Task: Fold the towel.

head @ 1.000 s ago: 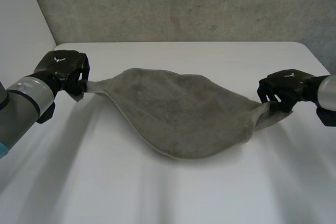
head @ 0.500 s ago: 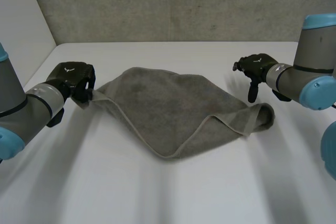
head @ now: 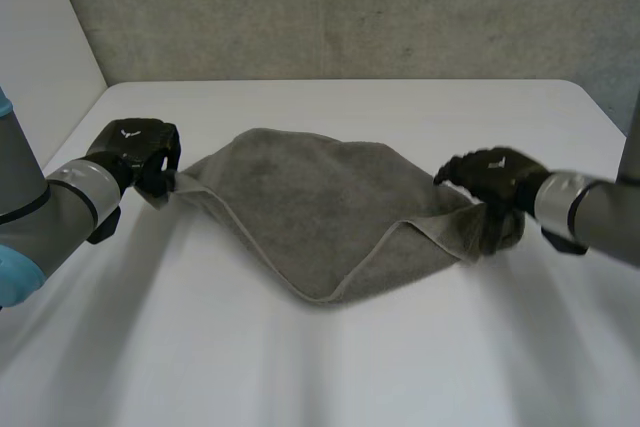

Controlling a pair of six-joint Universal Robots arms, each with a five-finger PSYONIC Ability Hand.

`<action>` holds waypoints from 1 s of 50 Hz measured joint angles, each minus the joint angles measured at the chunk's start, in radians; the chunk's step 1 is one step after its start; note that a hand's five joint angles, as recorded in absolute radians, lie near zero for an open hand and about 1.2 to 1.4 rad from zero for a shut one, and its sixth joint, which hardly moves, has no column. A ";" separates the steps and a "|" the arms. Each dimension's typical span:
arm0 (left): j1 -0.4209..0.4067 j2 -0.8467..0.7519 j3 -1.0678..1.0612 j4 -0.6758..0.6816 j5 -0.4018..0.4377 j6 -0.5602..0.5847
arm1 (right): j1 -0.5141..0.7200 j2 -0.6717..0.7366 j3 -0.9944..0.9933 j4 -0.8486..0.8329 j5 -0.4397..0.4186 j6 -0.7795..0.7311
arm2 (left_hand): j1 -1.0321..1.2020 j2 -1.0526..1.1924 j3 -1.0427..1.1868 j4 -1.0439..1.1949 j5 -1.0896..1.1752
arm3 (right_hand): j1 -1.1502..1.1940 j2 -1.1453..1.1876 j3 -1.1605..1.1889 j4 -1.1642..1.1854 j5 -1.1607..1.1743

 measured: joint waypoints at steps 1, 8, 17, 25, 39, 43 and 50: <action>0.000 0.001 -0.001 0.000 0.000 0.000 | 0.002 -0.010 0.046 -0.039 0.003 -0.014 | 0.000 0.000 0.000 0.000 0.000 | 0.000 0.000 0.000 0.000 0.000; 0.001 0.001 -0.003 0.000 0.000 -0.001 | 0.008 -0.026 0.219 -0.228 0.013 -0.063 | 0.000 0.000 0.000 0.000 0.000 | 0.000 0.000 0.000 0.000 0.000; 0.001 0.000 -0.005 0.000 0.000 -0.001 | 0.009 -0.013 0.312 -0.389 0.015 -0.078 | 0.000 0.000 0.000 0.000 0.000 | 0.044 0.036 0.037 0.033 0.056; 0.000 0.000 -0.005 0.000 0.000 -0.001 | 0.024 0.019 0.322 -0.468 0.023 -0.130 | 0.000 0.000 0.000 0.000 0.000 | 0.331 0.323 0.325 0.318 0.334; -0.001 0.000 -0.008 0.000 0.002 -0.001 | 0.029 0.059 0.301 -0.516 0.056 -0.153 | 0.000 0.000 0.000 0.004 0.000 | 0.509 0.507 0.505 0.500 0.502; -0.001 0.001 -0.008 0.000 0.002 -0.001 | 0.030 0.049 0.302 -0.525 0.056 -0.151 | 0.000 0.000 0.000 0.004 0.000 | 0.553 0.552 0.547 0.542 0.547; -0.001 0.001 -0.009 0.000 0.001 -0.001 | 0.035 0.008 0.307 -0.523 0.060 -0.148 | 0.000 0.000 0.000 0.004 0.000 | 0.583 0.579 0.577 0.569 0.575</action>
